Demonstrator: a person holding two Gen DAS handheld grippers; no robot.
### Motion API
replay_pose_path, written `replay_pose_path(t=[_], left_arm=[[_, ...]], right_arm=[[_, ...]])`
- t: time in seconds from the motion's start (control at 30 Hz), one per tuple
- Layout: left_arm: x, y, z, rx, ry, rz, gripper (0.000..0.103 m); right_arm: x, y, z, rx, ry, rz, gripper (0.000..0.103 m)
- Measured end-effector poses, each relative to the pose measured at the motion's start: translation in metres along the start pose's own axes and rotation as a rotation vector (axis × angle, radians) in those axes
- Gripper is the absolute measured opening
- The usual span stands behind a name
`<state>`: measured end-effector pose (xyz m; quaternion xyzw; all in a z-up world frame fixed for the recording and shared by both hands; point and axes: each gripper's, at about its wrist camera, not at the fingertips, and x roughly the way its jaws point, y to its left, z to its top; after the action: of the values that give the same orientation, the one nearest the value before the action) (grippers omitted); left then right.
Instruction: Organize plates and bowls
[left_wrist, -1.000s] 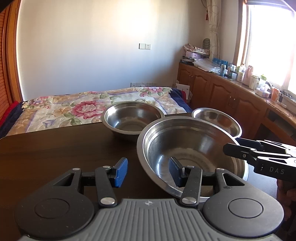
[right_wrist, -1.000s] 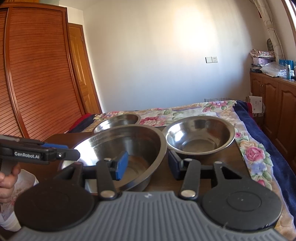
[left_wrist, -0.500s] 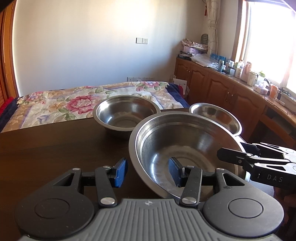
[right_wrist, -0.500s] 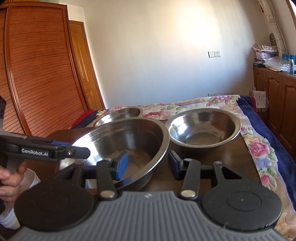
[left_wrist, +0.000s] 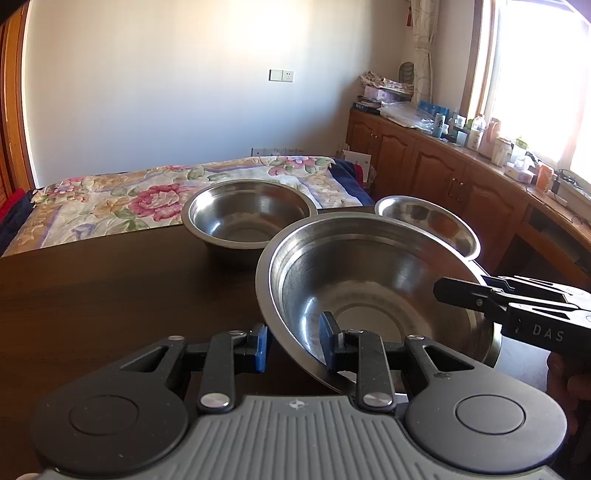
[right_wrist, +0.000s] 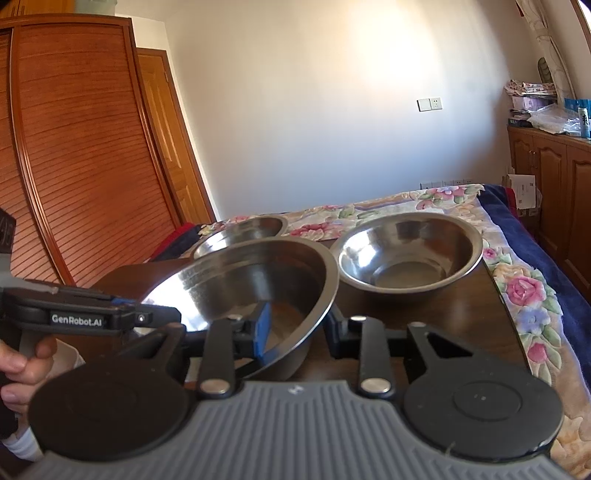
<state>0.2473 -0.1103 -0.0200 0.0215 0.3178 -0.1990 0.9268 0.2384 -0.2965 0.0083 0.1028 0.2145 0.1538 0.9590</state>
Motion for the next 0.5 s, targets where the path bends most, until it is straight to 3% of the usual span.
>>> replay_pose_path(t=[0.5], left_arm=[[-0.022,-0.001,-0.005,0.01,-0.032,0.008,0.03]], right_arm=[[-0.008,0.007,0.002,-0.029,-0.035,0.031,0.029]])
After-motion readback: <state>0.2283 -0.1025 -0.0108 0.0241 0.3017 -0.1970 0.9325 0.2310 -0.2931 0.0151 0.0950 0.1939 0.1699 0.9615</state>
